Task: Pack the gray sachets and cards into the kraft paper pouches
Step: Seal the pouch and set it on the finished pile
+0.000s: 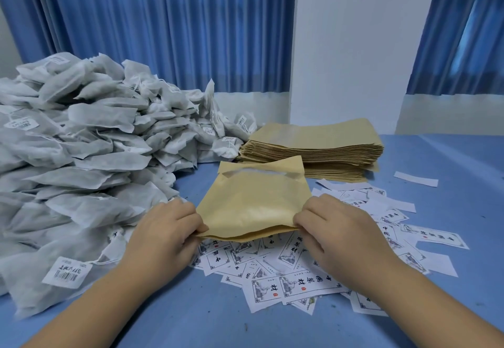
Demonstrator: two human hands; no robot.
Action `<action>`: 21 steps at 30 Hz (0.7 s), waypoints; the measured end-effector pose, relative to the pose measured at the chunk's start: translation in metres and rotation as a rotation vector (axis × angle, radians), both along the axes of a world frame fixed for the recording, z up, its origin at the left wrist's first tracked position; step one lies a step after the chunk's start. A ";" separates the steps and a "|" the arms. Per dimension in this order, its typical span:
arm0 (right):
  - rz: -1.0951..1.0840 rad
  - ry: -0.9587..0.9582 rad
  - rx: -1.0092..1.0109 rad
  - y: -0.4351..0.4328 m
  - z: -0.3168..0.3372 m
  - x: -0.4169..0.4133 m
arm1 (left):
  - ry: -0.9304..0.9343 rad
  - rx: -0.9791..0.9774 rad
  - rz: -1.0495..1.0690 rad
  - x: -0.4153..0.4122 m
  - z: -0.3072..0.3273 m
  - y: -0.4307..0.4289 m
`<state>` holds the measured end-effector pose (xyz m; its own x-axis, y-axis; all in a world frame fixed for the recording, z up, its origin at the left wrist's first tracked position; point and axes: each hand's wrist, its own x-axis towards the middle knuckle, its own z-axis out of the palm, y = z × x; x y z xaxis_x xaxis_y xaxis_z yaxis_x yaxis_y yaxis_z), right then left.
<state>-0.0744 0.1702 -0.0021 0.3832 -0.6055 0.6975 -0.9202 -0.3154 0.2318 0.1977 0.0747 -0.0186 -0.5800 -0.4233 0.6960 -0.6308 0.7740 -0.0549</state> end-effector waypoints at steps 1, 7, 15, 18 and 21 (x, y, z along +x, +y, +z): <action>0.006 0.020 -0.005 -0.001 -0.001 0.001 | -0.008 0.008 0.002 0.000 0.000 0.001; -0.023 0.073 -0.032 -0.009 -0.008 0.003 | -0.101 -0.041 0.007 -0.017 0.003 0.011; -0.071 0.084 -0.047 -0.009 -0.010 0.012 | -0.167 -0.116 0.020 -0.023 0.002 0.017; -0.030 0.083 -0.080 -0.010 -0.012 0.018 | -0.217 -0.074 0.042 -0.029 0.003 0.021; -0.025 0.108 -0.081 -0.011 -0.011 0.021 | -0.239 -0.082 0.027 -0.048 0.006 0.023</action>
